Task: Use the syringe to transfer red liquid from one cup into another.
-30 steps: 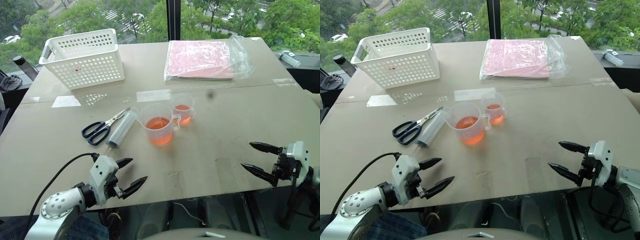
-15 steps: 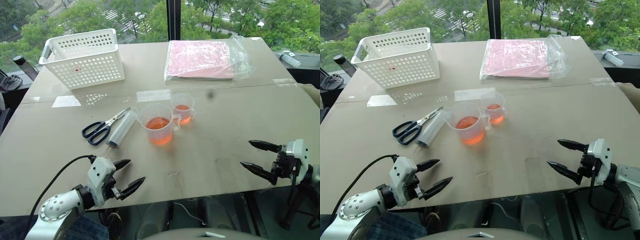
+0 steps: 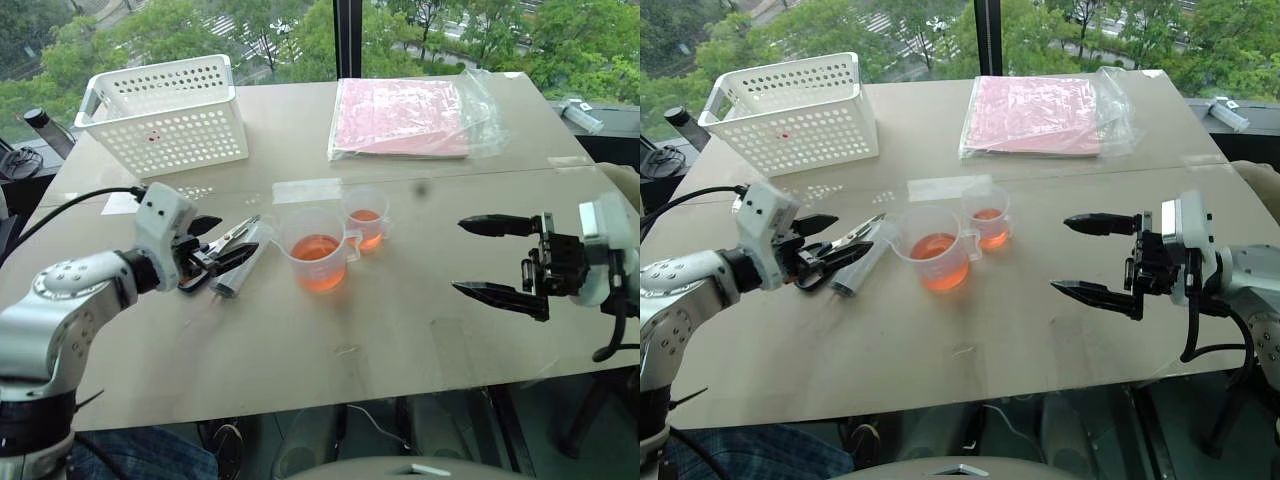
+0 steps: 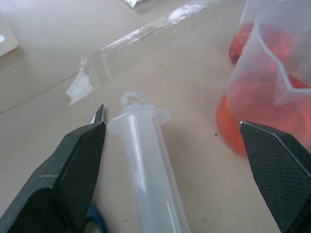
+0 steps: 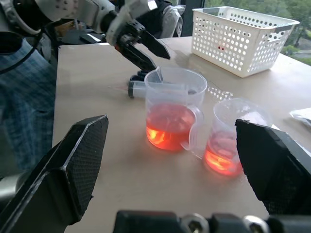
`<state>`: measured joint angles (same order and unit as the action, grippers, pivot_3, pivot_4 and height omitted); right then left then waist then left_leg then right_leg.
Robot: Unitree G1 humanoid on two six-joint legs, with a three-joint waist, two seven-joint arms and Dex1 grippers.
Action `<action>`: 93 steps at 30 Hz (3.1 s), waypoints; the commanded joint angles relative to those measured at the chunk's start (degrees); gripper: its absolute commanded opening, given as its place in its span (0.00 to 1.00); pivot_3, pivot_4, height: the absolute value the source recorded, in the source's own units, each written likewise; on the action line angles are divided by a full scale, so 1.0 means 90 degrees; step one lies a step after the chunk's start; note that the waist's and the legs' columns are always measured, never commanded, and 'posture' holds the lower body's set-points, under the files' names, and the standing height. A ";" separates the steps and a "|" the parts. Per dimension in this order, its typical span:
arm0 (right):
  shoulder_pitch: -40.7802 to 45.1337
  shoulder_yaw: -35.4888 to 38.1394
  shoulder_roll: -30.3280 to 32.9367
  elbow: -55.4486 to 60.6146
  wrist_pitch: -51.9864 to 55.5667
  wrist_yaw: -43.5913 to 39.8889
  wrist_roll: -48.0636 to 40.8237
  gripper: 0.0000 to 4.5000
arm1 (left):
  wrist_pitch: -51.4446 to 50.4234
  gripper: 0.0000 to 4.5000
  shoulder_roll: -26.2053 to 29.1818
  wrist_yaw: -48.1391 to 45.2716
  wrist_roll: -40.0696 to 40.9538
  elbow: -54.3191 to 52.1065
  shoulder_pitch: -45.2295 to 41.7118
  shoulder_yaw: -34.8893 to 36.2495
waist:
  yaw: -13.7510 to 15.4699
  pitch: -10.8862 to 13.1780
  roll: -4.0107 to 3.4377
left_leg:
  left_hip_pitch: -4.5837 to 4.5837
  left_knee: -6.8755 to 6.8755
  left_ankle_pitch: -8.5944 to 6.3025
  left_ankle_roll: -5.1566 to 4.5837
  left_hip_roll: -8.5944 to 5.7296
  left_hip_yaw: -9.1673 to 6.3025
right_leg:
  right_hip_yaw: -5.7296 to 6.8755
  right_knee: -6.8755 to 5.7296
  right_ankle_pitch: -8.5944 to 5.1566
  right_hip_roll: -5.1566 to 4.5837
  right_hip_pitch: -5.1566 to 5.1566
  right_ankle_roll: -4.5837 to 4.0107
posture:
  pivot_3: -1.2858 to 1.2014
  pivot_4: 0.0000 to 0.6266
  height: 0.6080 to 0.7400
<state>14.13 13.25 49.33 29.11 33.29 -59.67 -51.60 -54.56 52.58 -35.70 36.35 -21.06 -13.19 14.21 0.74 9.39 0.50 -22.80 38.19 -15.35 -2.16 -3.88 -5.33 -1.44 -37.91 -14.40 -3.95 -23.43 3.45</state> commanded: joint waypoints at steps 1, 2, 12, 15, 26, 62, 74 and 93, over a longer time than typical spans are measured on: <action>0.0562 0.0133 0.0178 0.0327 0.0345 0.0204 -0.0569 0.99 | -0.1457 1.00 0.0001 0.0498 0.0221 -0.0096 -0.0948 -0.0461 | 0.0008 0.0010 0.0011 | -0.0007 0.0000 0.0000 0.0000 0.0000 -0.0003 | 0.0003 0.0001 0.0000 0.0000 -0.0005 0.0000 | 0.52 0.24 1.00; 0.0598 0.0146 0.0206 0.0338 0.0364 0.0208 -0.0544 0.99 | -0.1716 1.00 -0.0031 0.0624 0.0183 -0.0116 -0.1114 -0.0563 | 0.0005 0.0011 0.0017 | -0.0009 0.0001 0.0000 0.0001 0.0000 -0.0005 | 0.0004 0.0000 0.0000 0.0000 -0.0007 0.0000 | 0.52 0.24 1.00; 0.0289 0.0367 0.0283 0.0232 0.0305 0.0201 -0.0372 0.99 | -0.4179 1.00 -0.0645 0.1798 0.0108 -0.0078 -0.2282 -0.0299 | -0.0017 0.0016 0.0027 | -0.0013 -0.0002 0.0010 0.0030 0.0001 0.0002 | -0.0005 -0.0007 0.0000 0.0003 -0.0020 0.0001 | 0.52 0.24 1.00; 0.0347 0.0341 0.0268 0.0205 0.0297 0.0211 -0.0348 0.99 | -0.4216 1.00 -0.0195 0.1895 0.0299 0.0246 -0.2708 -0.0716 | -0.0021 0.0019 0.0032 | -0.0009 0.0001 0.0011 0.0031 0.0001 0.0004 | -0.0006 -0.0013 0.0000 0.0004 -0.0019 0.0001 | 0.52 0.24 1.00; 0.0227 0.0345 -0.0130 0.0441 0.0223 0.0692 -0.0431 0.99 | -0.4216 1.00 0.0472 0.2055 0.1099 0.1474 -0.3337 -0.1756 | -0.0010 0.0020 0.0032 | -0.0012 -0.0001 0.0011 0.0033 0.0001 0.0004 | -0.0022 -0.0010 0.0000 0.0001 -0.0024 0.0000 | 0.52 0.24 1.00; -0.0222 0.0376 -0.0106 0.0524 0.0041 0.0637 -0.0241 0.99 | -0.3818 1.00 0.0029 -0.0488 -0.1012 0.4185 -0.5509 -0.4817 | -0.0162 0.0021 0.0036 | -0.0014 0.0009 0.0011 0.0031 -0.0003 0.0014 | -0.0016 -0.0020 0.0000 0.0008 -0.0025 0.0002 | 0.52 0.24 1.00; -0.0194 0.0362 -0.0125 0.0527 -0.0087 0.0720 -0.0210 0.99 | -0.4043 1.00 -0.0173 -0.0512 -0.1158 0.4314 -0.5361 -0.4745 | -0.0165 0.0021 0.0036 | -0.0014 0.0012 0.0011 0.0031 -0.0002 0.0014 | -0.0018 -0.0023 0.0000 0.0009 -0.0026 0.0003 | 0.52 0.24 1.00; -0.0236 0.0436 -0.0158 0.0528 -0.0127 0.0767 -0.0228 1.00 | -0.3230 0.62 -0.0723 -0.0534 -0.2005 0.5217 -0.5456 -0.4610 | -0.0125 0.0008 0.0015 | 0.0020 0.0030 0.0007 0.0019 -0.0008 0.0013 | -0.0018 -0.0104 -0.0001 0.0005 -0.0020 0.0003 | 0.52 0.24 1.00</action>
<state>12.02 14.67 47.93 32.50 33.33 -53.03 -53.00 -85.72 45.93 -40.01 19.50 25.94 -61.79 -27.32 -0.39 9.46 0.63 -22.63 38.46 -15.27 -1.97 -3.96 -5.22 -1.60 -38.83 -14.41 -3.91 -23.61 3.48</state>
